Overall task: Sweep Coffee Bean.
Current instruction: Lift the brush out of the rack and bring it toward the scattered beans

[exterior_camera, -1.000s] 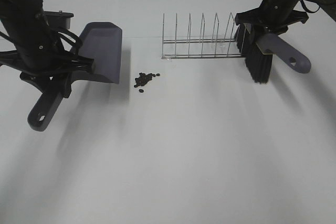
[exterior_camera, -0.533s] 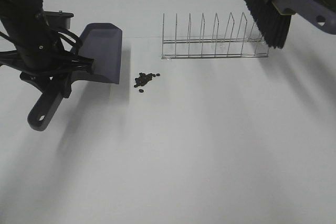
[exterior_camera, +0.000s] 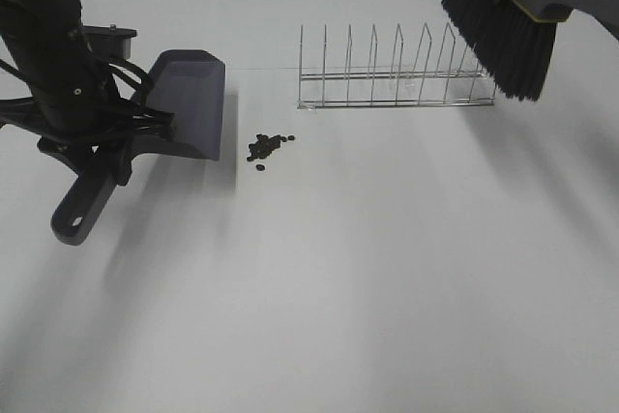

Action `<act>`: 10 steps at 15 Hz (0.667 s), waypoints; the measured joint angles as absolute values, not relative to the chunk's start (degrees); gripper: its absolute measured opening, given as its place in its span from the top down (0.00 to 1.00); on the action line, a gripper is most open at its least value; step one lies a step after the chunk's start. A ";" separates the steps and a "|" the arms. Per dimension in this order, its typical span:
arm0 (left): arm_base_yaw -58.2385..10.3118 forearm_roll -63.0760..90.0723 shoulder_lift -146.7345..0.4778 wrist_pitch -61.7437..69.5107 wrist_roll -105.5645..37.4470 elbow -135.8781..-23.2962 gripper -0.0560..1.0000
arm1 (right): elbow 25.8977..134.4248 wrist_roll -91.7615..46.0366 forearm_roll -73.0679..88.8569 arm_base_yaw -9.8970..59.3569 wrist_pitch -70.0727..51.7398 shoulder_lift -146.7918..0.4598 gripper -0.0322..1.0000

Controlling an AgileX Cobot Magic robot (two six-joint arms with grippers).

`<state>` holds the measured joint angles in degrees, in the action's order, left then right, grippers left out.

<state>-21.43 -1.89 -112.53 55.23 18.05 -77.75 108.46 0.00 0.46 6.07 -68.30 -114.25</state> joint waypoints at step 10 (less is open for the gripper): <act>-25.32 -0.92 -123.36 54.66 20.80 -76.55 0.64 | 92.99 7.16 -5.33 15.18 -52.31 -118.77 0.70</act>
<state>-25.32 -0.92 -123.36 54.66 20.80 -76.55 92.99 7.16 -5.33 15.18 -52.31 -118.77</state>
